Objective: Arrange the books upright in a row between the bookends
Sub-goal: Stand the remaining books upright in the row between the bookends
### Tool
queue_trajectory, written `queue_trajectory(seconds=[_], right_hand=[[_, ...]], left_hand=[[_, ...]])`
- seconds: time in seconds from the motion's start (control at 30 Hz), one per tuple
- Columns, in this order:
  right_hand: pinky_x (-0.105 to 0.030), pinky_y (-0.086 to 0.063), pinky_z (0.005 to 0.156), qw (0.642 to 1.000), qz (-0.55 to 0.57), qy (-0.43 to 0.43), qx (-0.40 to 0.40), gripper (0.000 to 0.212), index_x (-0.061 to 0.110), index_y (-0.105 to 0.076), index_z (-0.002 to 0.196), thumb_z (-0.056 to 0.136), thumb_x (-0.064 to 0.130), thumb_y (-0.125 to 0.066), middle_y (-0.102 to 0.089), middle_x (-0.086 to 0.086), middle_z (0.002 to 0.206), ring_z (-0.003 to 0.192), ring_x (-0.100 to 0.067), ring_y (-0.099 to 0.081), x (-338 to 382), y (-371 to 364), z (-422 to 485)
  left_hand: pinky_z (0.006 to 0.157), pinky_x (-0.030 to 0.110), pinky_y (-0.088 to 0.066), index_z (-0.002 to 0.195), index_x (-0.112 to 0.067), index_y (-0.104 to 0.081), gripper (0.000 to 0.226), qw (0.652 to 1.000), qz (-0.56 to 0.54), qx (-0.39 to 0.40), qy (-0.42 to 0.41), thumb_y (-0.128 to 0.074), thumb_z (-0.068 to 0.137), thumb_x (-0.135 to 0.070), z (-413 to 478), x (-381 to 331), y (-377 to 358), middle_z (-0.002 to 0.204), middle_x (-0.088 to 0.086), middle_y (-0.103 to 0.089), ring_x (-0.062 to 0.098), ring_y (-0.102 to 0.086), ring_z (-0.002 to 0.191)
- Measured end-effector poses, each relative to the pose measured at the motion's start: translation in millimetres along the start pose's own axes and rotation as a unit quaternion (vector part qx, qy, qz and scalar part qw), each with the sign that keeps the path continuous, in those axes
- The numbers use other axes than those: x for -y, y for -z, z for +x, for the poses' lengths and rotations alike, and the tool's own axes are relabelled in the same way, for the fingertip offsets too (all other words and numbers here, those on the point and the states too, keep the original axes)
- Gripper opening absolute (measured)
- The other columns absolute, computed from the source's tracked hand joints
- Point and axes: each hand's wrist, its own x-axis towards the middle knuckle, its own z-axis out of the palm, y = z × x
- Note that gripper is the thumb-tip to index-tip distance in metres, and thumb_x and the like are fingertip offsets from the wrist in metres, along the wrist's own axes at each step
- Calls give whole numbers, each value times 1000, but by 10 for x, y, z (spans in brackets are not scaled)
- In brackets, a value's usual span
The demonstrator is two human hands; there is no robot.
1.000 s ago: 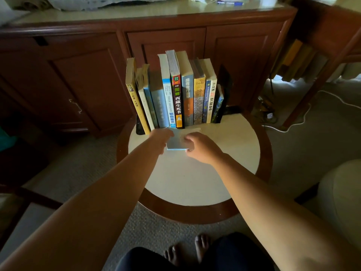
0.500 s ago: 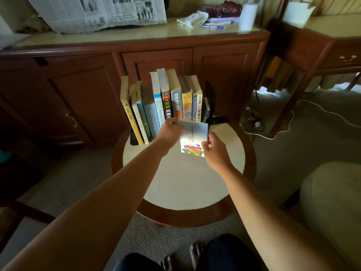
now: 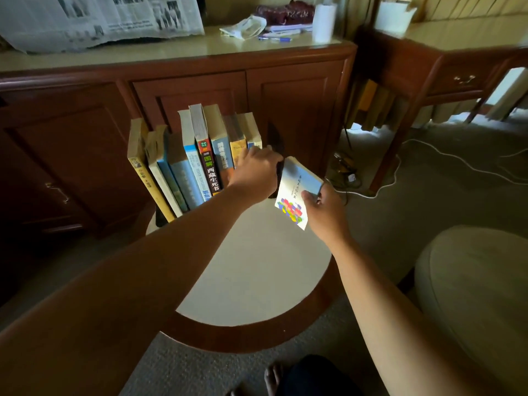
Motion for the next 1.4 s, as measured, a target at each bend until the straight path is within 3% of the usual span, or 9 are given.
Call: queue_trajectory(seconds=[0.1,0.3,0.57,0.73,0.87,0.97,1.13,1.3,1.4], right_hand=[[-50,-62,76,999,-21,17,-23,12,45,-39,97,93,50,-50,-70,-5,118,98,-26,-71,-36,24,30],[-48,-65,76,996,24,50,-73,53,48,-29,142,103,27,-58,-56,-4,141,116,-25,-66,55,25,-41],[-31,-61,85,987,135,32,-76,44,29,-35,151,109,19,-46,-54,0,139,122,-14,-59,220,-54,-69],[-45,-60,91,980,160,62,-104,44,26,-37,151,108,18,-47,-54,25,111,98,-7,-62,279,-324,-5],[-38,-58,96,973,168,101,-125,45,21,-36,152,109,18,-45,-52,0,146,128,-22,-58,345,-452,54],[-41,-56,101,970,167,112,-137,44,21,-36,153,109,19,-44,-47,-3,153,136,-24,-53,331,-588,171],[-25,-53,101,971,157,102,-151,42,18,-47,149,107,14,-51,-53,-1,145,123,0,-51,162,-848,360],[-21,-46,81,978,123,-3,-169,33,12,-65,132,103,26,-60,-73,-9,123,110,-25,-70,24,-1115,416],[-22,-48,78,979,138,3,-147,26,10,-70,117,100,29,-66,-77,-7,109,98,-23,-73,40,-1202,492]], left_hand=[[114,52,-32,131,-11,-64,39,932,331,-13,-145,-53,96,-26,179,80,5,129,8,-61,32,-49,129],[123,67,-10,149,-14,-50,50,843,496,107,-179,-54,102,-28,401,160,-110,152,12,-51,38,-35,148],[121,72,-6,153,-15,-46,56,823,525,70,-204,-52,101,-35,227,401,-213,165,17,-31,38,-18,157],[122,72,-8,157,-12,-38,62,823,531,59,-192,-46,101,-38,121,492,-213,169,22,-20,39,-10,158],[122,72,-6,163,-11,-23,72,820,541,57,-178,-38,100,-41,16,494,-260,171,22,-8,41,-1,158],[121,72,-7,164,-11,-20,72,821,543,67,-165,-34,101,-43,-20,472,-294,171,22,-3,43,4,158],[122,72,-4,165,-8,-11,75,824,541,62,-160,-32,102,-42,-40,501,-334,171,24,3,42,7,159],[120,72,3,165,-4,-7,77,840,519,30,-158,-35,103,-41,-66,591,-411,172,23,3,40,6,159],[118,71,10,165,-7,-4,78,852,501,15,-152,-38,103,-38,-82,644,-429,172,22,9,38,11,159]])
